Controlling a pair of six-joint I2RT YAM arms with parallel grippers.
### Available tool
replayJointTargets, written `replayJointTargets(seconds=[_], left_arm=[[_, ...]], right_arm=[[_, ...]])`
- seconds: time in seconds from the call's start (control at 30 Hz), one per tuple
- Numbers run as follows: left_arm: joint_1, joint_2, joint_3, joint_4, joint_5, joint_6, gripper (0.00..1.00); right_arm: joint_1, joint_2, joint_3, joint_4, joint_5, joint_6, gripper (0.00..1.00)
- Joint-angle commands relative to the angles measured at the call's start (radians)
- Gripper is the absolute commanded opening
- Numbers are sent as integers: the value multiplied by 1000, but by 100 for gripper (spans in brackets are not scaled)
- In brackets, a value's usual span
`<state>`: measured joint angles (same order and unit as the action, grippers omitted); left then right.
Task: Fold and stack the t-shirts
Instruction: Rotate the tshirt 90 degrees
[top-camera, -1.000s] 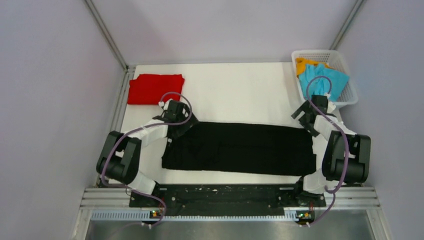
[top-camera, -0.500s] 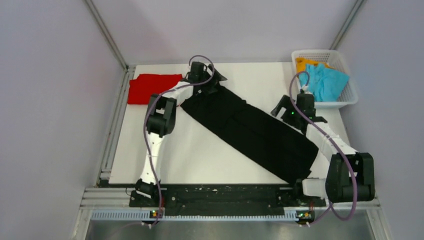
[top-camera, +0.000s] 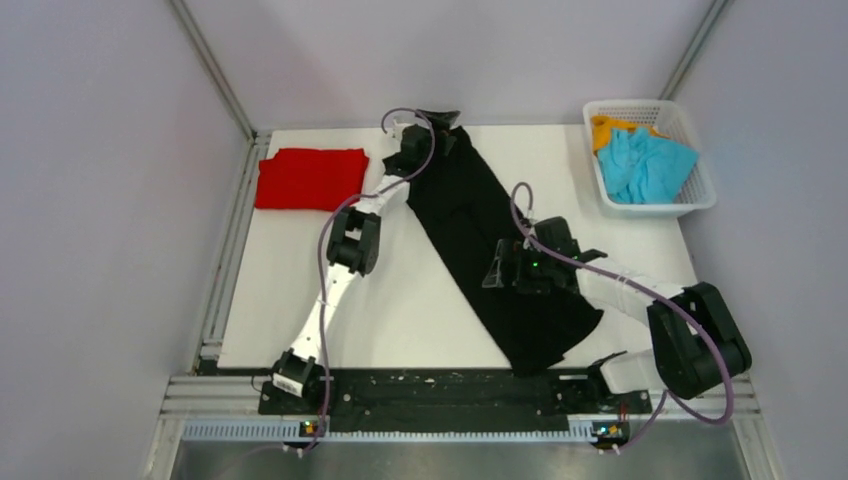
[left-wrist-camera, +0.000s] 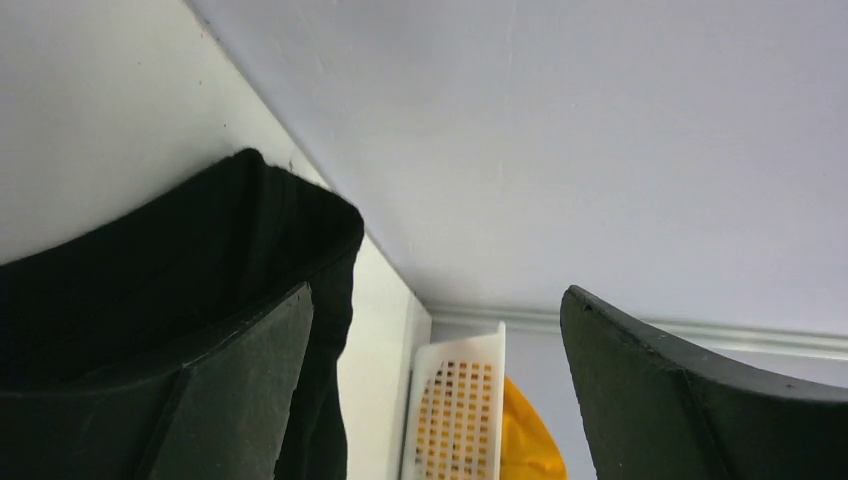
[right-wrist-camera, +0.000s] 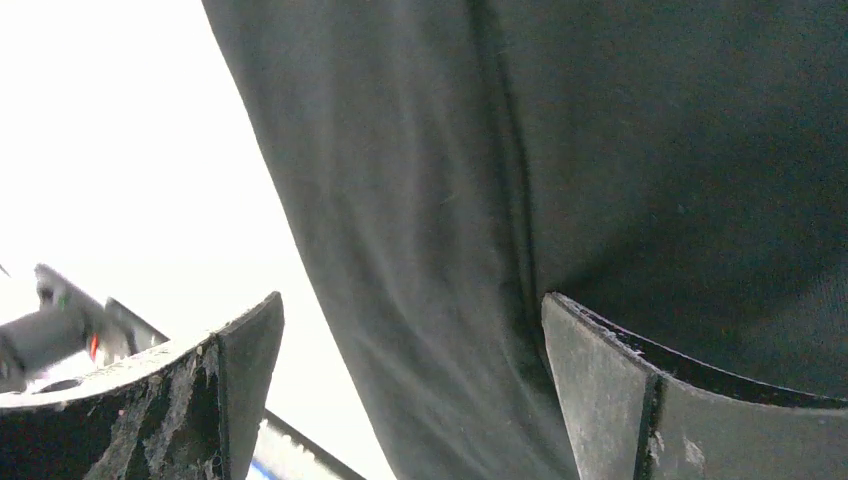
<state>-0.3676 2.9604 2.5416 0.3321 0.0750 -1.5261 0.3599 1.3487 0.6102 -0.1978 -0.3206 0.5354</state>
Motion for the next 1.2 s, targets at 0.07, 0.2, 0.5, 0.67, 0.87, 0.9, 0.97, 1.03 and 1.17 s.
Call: replayJointTargets(seconds=[0.07,0.2,0.5,0.67,0.87,0.9,0.97,1.03,1.17], left_arm=[[-56,78,-8,-20,-308,-28,99],[-63,83,3,-9,-380,-51,99],[-71,133,15,34,-472,-142,99],[-74,112,31,79,-440,-70,98],[-22,-165,-98,123,16,220,98],[-13,-252,-161,112,59,284,98],[0,-469,-303,69,181,441,99],[5,-651,-427,-51,227,575,99],[7,-1014,-799,-230,65,695,98]], right_arm=[[253,110,48,87,-202,90,98],[320,173,154,112,-228,72,98],[314,105,179,235,-319,114,98],[260,0,239,-4,39,25,99],[178,-78,246,-44,188,-13,99],[175,-81,250,-44,204,-26,99],[173,-80,266,-41,221,-39,99],[170,-64,289,-23,237,-41,99],[168,57,391,27,296,-55,99]])
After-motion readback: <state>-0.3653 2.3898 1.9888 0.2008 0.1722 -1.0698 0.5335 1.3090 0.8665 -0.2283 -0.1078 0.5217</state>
